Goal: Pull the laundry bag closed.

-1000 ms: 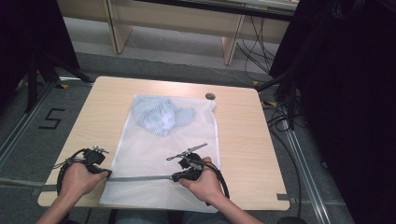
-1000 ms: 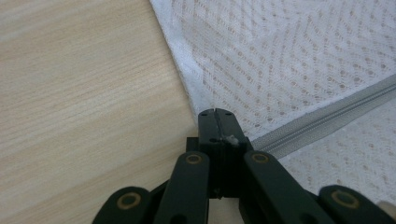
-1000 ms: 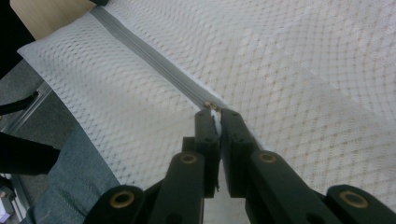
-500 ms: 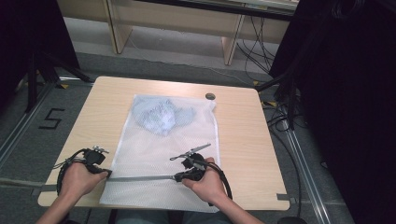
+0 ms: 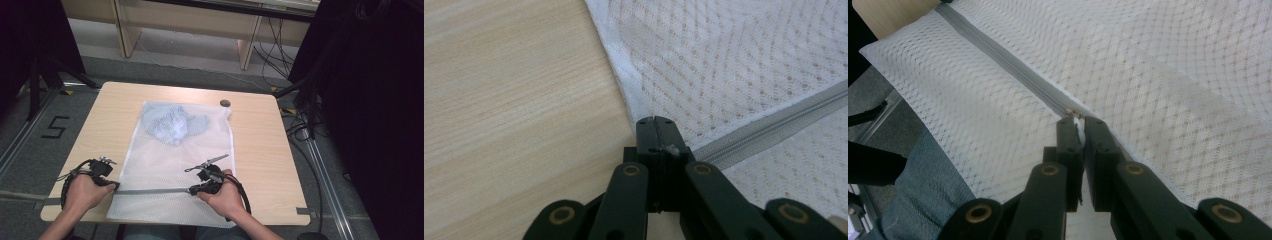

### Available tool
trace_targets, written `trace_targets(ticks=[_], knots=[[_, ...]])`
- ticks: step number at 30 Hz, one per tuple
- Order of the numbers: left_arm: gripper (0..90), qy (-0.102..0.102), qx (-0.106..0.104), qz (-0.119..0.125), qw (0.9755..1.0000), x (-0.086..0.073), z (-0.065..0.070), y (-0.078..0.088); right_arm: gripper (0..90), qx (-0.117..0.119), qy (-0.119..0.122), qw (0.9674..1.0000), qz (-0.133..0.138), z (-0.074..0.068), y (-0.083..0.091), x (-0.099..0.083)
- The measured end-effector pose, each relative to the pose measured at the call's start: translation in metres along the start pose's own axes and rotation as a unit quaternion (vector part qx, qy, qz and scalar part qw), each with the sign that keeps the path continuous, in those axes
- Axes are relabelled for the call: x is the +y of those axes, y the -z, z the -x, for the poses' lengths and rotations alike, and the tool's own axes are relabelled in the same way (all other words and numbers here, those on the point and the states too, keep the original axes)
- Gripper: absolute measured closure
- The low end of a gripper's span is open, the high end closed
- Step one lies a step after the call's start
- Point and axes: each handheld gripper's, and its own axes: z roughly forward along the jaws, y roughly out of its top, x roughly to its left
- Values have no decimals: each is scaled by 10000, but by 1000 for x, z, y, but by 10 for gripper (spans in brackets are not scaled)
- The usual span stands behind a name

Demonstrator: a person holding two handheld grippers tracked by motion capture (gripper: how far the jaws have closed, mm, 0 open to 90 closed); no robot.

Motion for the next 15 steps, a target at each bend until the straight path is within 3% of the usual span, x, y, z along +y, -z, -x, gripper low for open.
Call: trace_targets(ticks=[3,4,10,11,12,15], knots=[[899,0,-11,-2,10000,0,0,0,869,10,8,10000,-3,0,0,0],[899,-18,-13,16,10000,0,0,0,869,11,-252,9996,-110,-2,1,-1],[899,31,-21,41,10000,0,0,-1,869,38,-109,9999,10,1,2,-2],[899,15,-28,47,10000,0,0,-1,869,19,-105,9999,1,2,2,-2],[899,23,-22,63,10000,0,0,-1,869,-1,-262,9996,-81,1,4,-2],[899,-6,13,-26,10000,0,0,0,869,2,-152,9999,-18,3,4,-3]])
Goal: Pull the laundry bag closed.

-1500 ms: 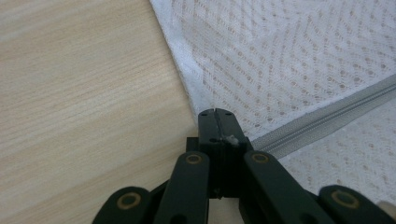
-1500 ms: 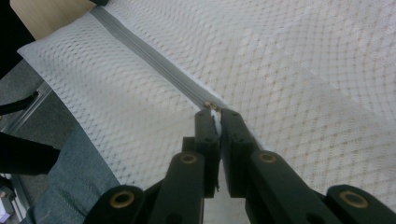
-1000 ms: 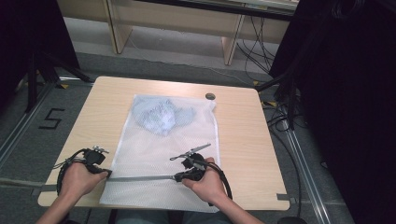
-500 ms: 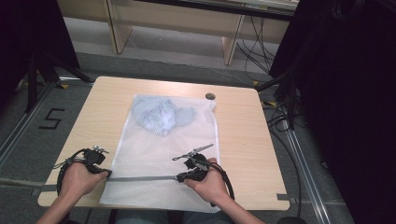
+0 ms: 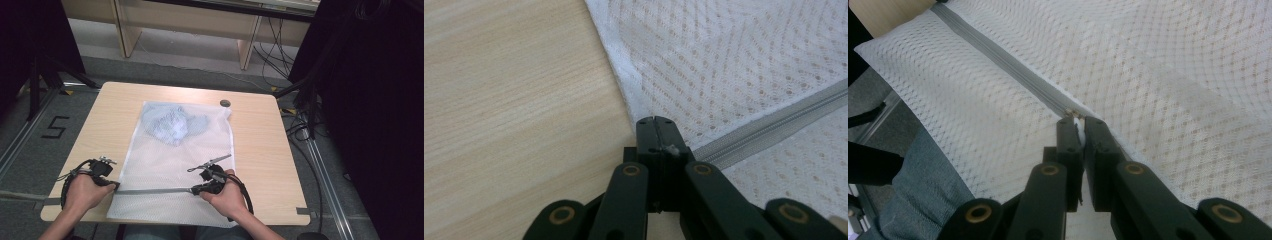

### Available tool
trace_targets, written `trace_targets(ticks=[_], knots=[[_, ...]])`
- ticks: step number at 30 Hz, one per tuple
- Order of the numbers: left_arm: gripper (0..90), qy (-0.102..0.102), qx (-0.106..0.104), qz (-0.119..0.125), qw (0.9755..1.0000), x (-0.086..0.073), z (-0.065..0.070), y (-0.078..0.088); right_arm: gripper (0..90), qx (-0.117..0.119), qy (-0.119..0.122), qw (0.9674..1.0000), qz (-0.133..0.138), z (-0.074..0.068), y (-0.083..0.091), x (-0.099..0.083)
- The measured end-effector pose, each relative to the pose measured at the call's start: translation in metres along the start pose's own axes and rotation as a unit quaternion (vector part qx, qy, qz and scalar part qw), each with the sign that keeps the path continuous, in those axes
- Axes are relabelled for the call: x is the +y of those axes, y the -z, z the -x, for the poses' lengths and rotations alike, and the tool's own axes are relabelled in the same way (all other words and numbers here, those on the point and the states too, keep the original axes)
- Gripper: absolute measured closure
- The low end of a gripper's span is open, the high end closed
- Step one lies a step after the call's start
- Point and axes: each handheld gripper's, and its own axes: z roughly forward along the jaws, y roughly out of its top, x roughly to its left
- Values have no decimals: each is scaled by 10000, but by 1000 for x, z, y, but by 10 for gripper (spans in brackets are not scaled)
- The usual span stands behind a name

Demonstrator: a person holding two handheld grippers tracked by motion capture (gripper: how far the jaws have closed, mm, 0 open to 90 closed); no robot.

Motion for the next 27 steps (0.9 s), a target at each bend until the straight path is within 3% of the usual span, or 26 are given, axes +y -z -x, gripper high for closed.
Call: trace_targets(ticks=[2,3,6,8,11,12,14,27], knots=[[899,8,-5,5,10000,0,0,0,869,-20,-97,9999,-34,1,1,-1],[899,3,-7,2,10000,0,0,0,869,-10,-9,10000,7,2,2,-1],[899,-12,0,-9,10000,0,0,0,869,-21,-38,10000,2,3,3,-2],[899,6,-6,3,10000,0,0,0,869,-11,-165,9999,-27,3,4,-3],[899,6,-10,1,10000,0,0,0,869,-57,-57,10000,9,5,4,-3],[899,3,-12,2,10000,0,0,0,869,-30,-163,9999,-39,4,5,-3],[899,12,-14,34,10000,0,0,0,869,-48,-82,10000,21,6,5,-3],[899,12,0,4,10000,0,0,0,869,-36,-96,9999,32,11,9,-7]])
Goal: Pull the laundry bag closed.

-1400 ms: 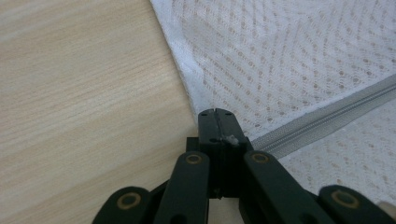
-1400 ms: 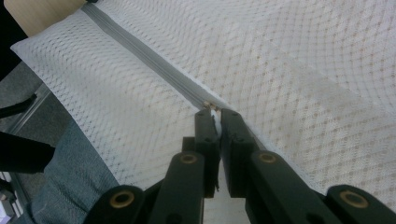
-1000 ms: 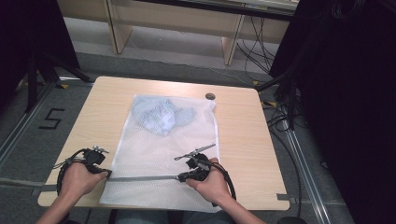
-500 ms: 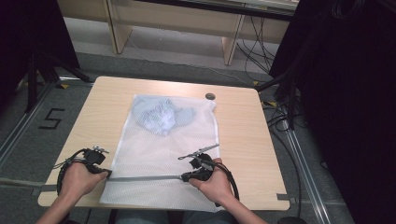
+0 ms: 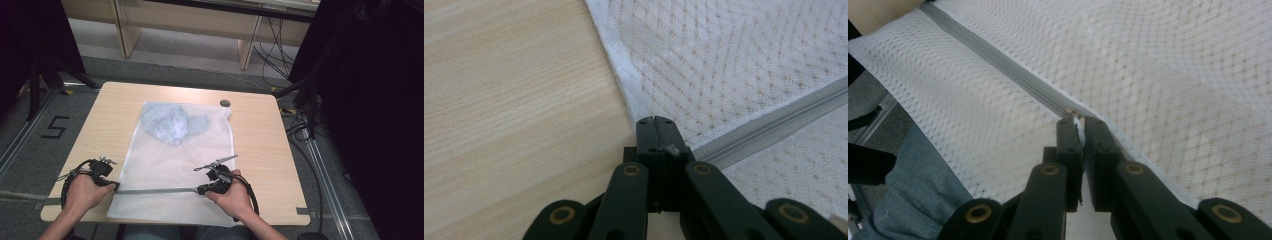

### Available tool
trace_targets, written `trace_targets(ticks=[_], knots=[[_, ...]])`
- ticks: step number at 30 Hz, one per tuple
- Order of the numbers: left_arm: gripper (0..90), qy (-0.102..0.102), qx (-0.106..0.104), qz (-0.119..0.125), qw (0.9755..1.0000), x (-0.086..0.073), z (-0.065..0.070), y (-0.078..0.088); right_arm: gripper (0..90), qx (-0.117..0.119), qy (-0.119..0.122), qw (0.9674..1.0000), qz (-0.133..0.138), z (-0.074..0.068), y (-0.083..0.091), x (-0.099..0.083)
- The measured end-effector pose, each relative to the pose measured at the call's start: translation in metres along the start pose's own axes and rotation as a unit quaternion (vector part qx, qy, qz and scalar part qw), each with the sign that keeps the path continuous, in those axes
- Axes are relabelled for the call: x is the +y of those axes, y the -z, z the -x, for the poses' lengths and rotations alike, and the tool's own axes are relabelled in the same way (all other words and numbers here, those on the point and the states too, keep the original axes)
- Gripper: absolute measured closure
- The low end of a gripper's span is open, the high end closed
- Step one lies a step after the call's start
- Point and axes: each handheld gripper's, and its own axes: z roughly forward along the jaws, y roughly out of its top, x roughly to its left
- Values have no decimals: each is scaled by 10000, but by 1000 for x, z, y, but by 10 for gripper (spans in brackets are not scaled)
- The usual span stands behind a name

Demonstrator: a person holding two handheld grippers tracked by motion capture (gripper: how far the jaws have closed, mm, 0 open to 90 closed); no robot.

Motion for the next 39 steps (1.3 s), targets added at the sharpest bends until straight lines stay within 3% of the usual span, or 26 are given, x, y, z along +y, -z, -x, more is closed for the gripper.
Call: trace_targets(ticks=[18,19,24,25,26,28,29,32,34,36,39], knots=[[899,13,-35,71,10000,0,0,-1,868,-39,-203,9998,-59,4,5,-4],[899,31,-38,89,9999,-1,0,-1,868,-33,-102,9999,-6,6,5,-4],[899,30,-38,77,10000,0,0,-1,868,-59,-87,9999,8,7,6,-5],[899,22,-37,81,10000,0,0,-1,869,-61,-238,9997,-47,5,7,-5],[899,22,-37,79,10000,-1,0,-1,869,12,-96,10000,5,8,6,-5],[899,31,-36,90,9999,-1,0,-1,868,-11,-240,9997,-34,6,8,-5],[899,34,-36,86,10000,-1,0,-1,868,-47,-122,9999,1,8,7,-5],[899,17,-44,70,10000,0,-1,-1,868,-89,-294,9995,-83,7,9,-6],[899,25,-42,73,10000,0,0,-1,869,-9,-172,9999,-9,9,8,-7],[899,25,-40,72,10000,0,0,-1,868,-56,-279,9996,-53,9,10,-7],[899,32,-41,76,10000,-1,0,-1,868,-65,-220,9997,-19,12,11,-8]])
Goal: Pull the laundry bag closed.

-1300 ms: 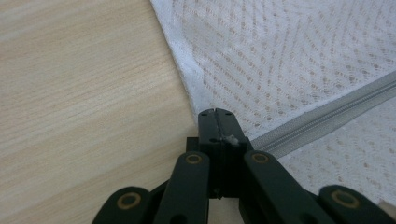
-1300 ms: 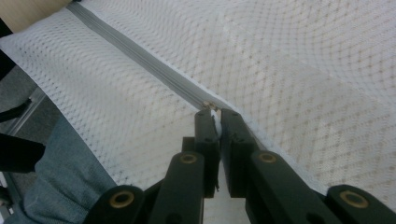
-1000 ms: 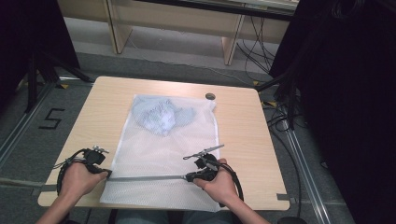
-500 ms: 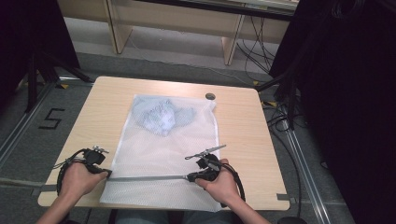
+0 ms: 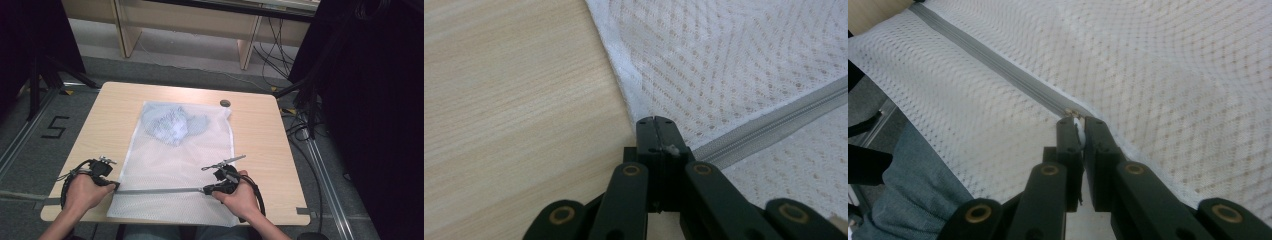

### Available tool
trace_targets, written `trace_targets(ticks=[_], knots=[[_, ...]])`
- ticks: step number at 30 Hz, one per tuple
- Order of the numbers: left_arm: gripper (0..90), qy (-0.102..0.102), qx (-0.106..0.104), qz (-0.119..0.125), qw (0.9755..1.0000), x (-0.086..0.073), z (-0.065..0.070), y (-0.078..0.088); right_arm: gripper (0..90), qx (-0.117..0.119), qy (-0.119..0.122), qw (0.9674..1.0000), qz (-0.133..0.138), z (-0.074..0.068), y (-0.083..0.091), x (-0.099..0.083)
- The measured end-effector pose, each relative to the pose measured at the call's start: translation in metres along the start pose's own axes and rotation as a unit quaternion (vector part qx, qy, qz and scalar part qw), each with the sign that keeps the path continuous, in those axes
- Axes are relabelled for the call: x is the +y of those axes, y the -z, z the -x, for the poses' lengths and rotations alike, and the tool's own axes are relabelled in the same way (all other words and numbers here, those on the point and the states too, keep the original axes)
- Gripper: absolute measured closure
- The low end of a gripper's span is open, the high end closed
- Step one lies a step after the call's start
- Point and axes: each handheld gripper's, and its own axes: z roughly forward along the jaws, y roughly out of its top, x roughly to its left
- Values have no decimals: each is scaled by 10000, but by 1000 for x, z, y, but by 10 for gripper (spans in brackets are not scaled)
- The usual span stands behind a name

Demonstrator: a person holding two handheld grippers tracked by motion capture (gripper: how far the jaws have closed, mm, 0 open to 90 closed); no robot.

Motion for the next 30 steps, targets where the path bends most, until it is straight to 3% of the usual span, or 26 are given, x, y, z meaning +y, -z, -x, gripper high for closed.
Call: trace_targets(ticks=[6,7,8,9,14,18,20,26,30], knots=[[899,-7,1,-4,10000,0,0,0,868,52,-147,9999,-40,0,1,-2],[899,2,2,4,10000,0,0,0,868,52,-147,9999,-40,0,1,-2],[899,3,3,8,10000,0,0,0,868,50,7,10000,46,3,1,-2],[899,-7,0,4,10000,0,0,0,868,19,-144,9999,-18,1,2,-2],[899,11,6,14,10000,0,0,0,868,21,-17,10000,36,5,3,-3],[899,-24,13,-23,10000,0,0,0,868,43,-148,9999,-5,5,3,-5],[899,-6,8,-3,10000,0,0,0,868,23,-45,10000,75,7,5,-5],[899,-8,1,-1,10000,0,0,0,868,45,-188,9998,34,7,6,-6],[899,-9,0,-4,10000,0,0,0,868,22,-137,9999,24,9,6,-7]])
